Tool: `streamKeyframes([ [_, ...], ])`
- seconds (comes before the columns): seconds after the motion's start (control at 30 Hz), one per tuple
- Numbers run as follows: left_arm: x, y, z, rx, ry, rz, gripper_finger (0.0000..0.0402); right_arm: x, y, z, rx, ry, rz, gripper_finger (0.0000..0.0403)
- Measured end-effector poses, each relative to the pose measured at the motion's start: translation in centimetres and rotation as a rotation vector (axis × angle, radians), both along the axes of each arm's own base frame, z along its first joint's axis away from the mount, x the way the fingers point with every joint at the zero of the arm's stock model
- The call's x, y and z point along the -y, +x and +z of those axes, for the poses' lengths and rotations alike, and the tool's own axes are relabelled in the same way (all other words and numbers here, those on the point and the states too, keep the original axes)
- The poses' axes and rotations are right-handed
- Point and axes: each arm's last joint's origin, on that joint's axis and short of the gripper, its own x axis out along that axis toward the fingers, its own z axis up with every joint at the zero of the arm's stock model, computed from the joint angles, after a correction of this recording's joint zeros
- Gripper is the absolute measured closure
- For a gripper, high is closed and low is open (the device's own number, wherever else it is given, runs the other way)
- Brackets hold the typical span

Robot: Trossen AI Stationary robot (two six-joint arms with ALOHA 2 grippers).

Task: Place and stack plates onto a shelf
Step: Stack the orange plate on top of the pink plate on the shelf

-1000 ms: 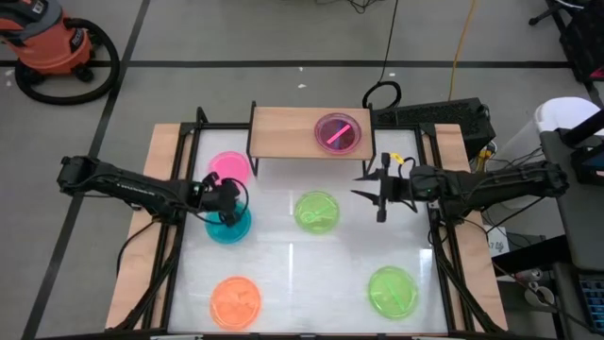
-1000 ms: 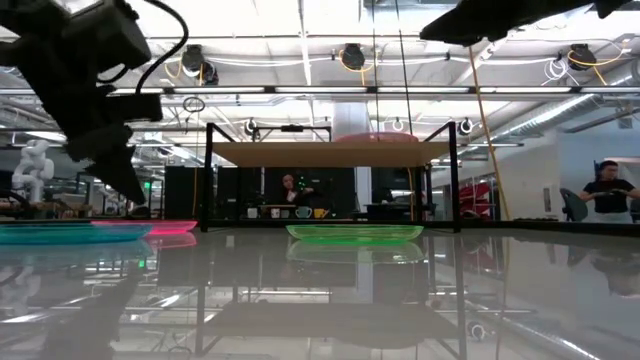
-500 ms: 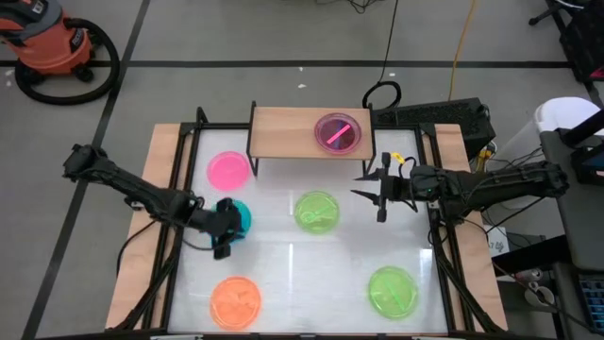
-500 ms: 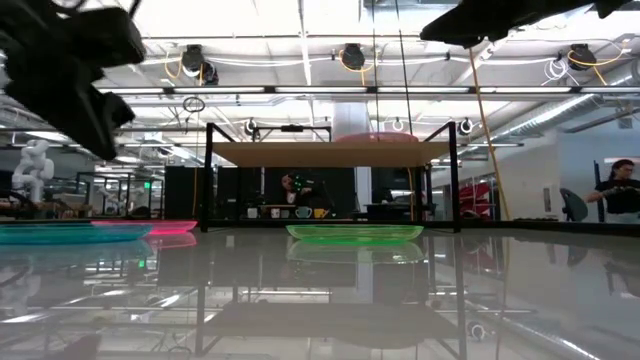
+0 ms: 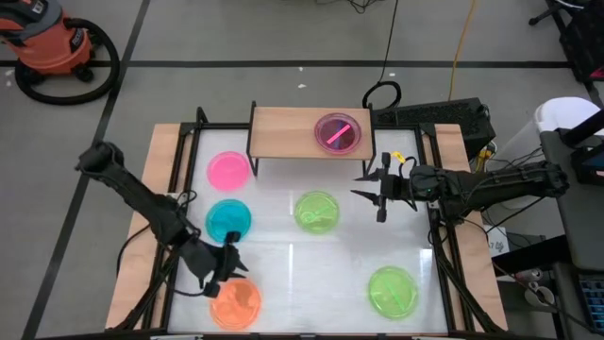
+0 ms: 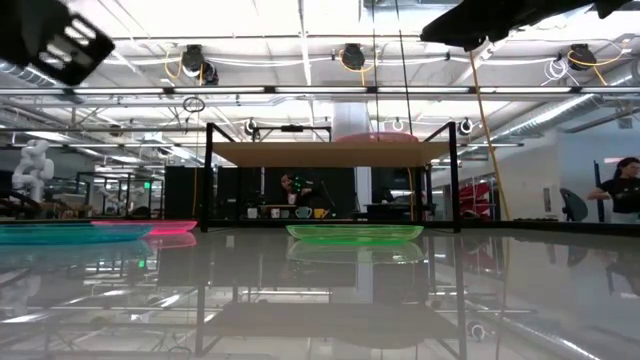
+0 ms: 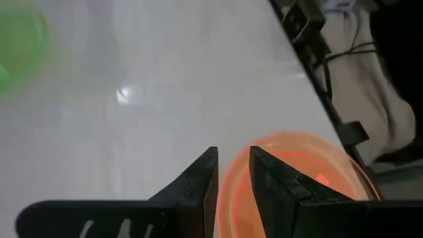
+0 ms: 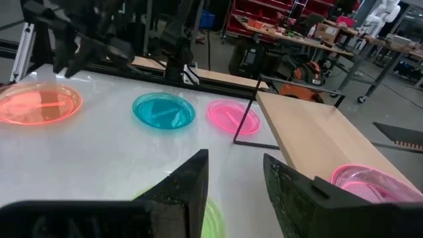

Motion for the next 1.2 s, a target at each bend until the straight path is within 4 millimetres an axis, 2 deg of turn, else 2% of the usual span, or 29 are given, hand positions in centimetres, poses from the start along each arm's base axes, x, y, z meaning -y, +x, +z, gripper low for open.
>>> streamKeyframes([
  [0.23, -1.1, 2.2, -2.4, -0.188, -0.087, 0.018, 0.0309, 0.0, 0.0, 0.0, 0.005, 0.043, -0.006, 0.0273],
  [0.5, -0.5, 3.6, -5.1, -0.276, -0.123, -0.018, 0.0309, -0.6, -0.1, -0.8, -0.014, 0.026, 0.025, 0.0273],
  [0.63, -0.6, 3.6, -5.4, -0.303, -0.122, 0.0, 0.029, -0.7, -0.1, -0.8, -0.011, 0.025, 0.031, 0.0273],
  [0.9, -0.7, 3.3, -5.6, -0.334, -0.107, 0.006, 0.0198, -0.7, -0.1, -0.8, -0.009, 0.026, 0.03, 0.0273],
  [1.2, -0.8, 3.3, -5.6, -0.329, -0.084, 0.026, 0.019, -0.7, -0.1, -0.8, -0.013, 0.027, 0.03, 0.0273],
])
